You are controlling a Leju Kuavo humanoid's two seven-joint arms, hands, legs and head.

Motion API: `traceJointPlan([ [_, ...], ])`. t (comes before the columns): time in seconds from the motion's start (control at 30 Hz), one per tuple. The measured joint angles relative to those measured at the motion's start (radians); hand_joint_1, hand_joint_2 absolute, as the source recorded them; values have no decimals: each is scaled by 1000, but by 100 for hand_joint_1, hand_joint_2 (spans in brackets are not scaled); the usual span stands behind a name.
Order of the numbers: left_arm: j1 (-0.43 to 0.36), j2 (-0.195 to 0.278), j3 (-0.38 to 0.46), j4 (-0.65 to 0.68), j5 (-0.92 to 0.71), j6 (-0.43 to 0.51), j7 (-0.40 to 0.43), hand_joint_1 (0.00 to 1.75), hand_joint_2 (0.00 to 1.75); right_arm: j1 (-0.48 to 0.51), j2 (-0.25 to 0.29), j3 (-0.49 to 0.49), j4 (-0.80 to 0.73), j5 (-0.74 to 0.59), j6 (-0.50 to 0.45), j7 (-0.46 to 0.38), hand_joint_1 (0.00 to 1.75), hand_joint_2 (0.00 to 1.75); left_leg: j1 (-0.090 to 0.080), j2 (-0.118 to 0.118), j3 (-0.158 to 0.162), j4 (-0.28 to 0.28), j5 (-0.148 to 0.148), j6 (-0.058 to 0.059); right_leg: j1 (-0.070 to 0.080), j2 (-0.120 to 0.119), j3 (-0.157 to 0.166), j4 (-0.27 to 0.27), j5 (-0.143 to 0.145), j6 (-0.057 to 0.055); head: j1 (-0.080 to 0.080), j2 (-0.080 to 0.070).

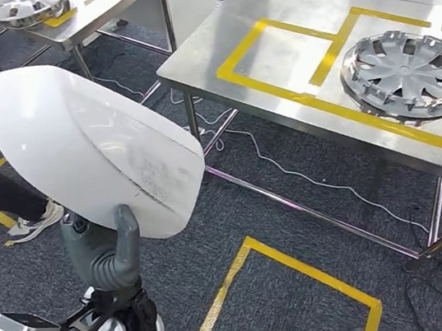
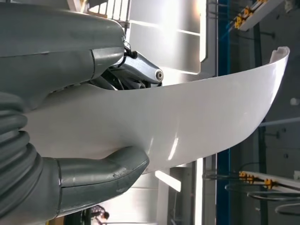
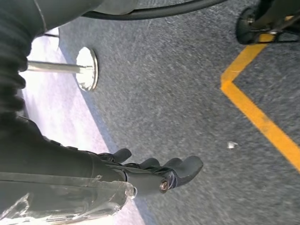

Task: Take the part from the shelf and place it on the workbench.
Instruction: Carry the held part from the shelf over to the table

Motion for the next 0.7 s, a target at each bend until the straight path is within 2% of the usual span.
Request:
traceJointPlan([
  [0.07,0,0,0,0,0,0,0,175,175,-1,2,0,0,-1,0,-1,0,175,-5,13,6,1,-6,-9,4,-28,67,-122,46,-6,-1,0],
  [0.1,-1,0,0,0,0,0,0,175,175,-2,3,0,0,-1,0,-1,0,175,-7,18,8,1,-7,-14,5,-36,82,-152,53,-11,-2,0],
  [0.17,-1,-1,-1,0,0,0,0,175,175,-3,4,0,0,-2,0,-2,0,175,-9,29,10,0,-7,-25,9,-24,82,-159,53,-25,-4,0],
  [0.23,-1,-1,-1,0,0,0,0,175,175,-2,4,0,0,-2,0,-2,0,175,-4,21,8,8,-18,-38,7,-7,81,-162,56,-38,-4,0],
  [0.3,-1,-1,-1,0,0,1,0,175,175,-3,4,0,0,-2,0,-1,0,175,-1,-9,-23,78,-62,-47,2,10,83,-166,60,-49,-8,0],
  [0.37,0,0,-1,0,0,3,0,175,175,-4,4,0,0,-1,0,-1,0,175,-1,-28,-89,209,-120,-50,1,29,83,-166,60,-53,-12,0],
  [0.4,1,1,-1,0,0,4,0,175,175,-4,4,0,0,-1,0,-1,0,175,-1,-31,-117,257,-132,-50,1,40,83,-166,60,-54,-12,0],
  [0.43,1,1,-1,0,0,5,0,175,175,-3,4,0,0,-1,0,-1,0,175,-1,-33,-131,276,-126,-50,1,50,83,-166,60,-54,-12,0],
  [0.47,2,1,-1,0,1,5,0,175,175,-2,4,0,0,-1,0,-1,0,175,-1,-34,-126,256,-101,-49,1,62,84,-165,60,-53,-12,0],
  [0.5,2,1,-1,0,1,5,0,175,175,-2,4,0,0,-1,0,-1,0,175,0,-39,-104,204,-65,-46,0,73,85,-165,60,-52,-12,0],
  [0.57,1,1,-1,0,1,5,0,175,175,-3,4,0,0,-1,0,-1,0,175,4,-71,-43,75,-6,-42,0,95,83,-163,60,-45,-13,0],
  [0.63,1,0,-1,0,1,5,0,175,175,-2,5,0,0,-1,0,-1,0,175,5,-93,-14,10,6,-34,1,111,78,-163,61,-33,-13,0],
  [0.7,1,0,-1,0,2,5,0,175,175,3,5,0,0,-1,0,-1,0,175,4,-84,-12,4,6,-22,-1,120,73,-168,63,-21,-13,0],
])
